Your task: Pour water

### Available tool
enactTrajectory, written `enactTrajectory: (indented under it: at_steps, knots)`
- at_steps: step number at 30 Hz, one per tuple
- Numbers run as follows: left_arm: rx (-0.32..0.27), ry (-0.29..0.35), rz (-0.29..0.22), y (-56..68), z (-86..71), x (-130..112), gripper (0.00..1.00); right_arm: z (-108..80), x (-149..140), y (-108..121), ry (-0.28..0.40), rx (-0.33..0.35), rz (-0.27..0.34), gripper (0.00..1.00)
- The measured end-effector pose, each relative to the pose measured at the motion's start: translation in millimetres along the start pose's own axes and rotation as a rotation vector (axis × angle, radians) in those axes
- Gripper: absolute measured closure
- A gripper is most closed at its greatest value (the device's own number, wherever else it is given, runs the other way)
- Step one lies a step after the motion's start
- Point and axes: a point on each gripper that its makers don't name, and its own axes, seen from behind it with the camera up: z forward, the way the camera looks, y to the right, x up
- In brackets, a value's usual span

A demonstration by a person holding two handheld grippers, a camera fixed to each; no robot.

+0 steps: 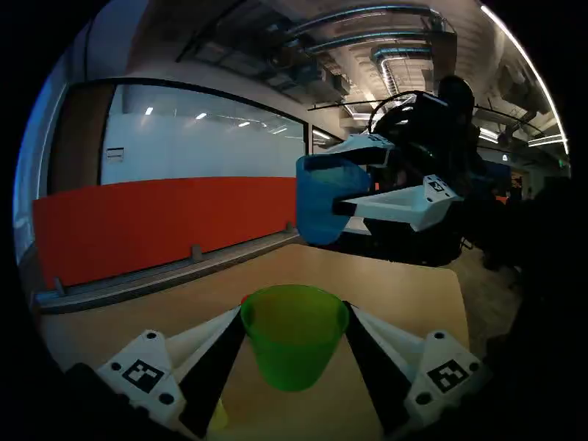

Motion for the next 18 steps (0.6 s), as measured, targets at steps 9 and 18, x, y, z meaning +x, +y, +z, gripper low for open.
enactTrajectory:
  at_steps: [9,18]
  knots:
    - [-0.005,0.011,-0.005,2.1,0.0,1.2,0.11,6.7,18.5,5.5,0.001,-0.002,-0.123,0.08]
    - [-0.015,0.022,-0.008,6.6,-0.9,5.1,0.11,11.4,35.0,10.6,-0.001,-0.013,-0.242,0.08]
